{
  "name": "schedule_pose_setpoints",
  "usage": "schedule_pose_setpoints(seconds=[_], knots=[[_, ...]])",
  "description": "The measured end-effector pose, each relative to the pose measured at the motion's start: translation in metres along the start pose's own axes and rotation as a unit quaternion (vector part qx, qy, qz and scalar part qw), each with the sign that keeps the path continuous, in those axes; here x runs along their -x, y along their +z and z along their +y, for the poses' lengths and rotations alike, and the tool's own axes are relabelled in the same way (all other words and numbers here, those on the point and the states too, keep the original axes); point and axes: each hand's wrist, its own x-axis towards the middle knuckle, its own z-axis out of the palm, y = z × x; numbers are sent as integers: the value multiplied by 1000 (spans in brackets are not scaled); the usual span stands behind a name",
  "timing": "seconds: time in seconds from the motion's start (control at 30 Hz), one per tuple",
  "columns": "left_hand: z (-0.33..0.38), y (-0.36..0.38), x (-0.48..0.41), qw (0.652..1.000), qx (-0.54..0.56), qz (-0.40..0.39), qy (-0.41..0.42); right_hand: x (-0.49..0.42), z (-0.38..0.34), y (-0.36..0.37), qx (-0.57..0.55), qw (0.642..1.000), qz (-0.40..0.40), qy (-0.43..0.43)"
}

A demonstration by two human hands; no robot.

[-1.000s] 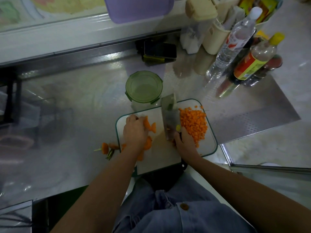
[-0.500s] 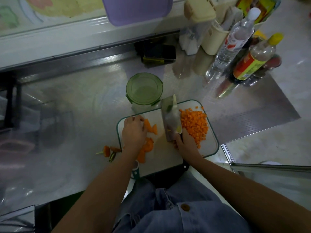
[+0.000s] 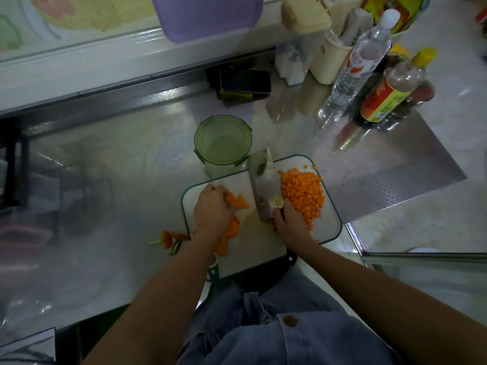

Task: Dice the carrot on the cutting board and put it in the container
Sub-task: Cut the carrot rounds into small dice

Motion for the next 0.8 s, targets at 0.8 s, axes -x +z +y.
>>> schedule_pose_setpoints(seconds=[0.8], knots=[[9, 11, 6, 999, 10, 29, -39, -1, 0, 0, -1, 1000, -5, 22]])
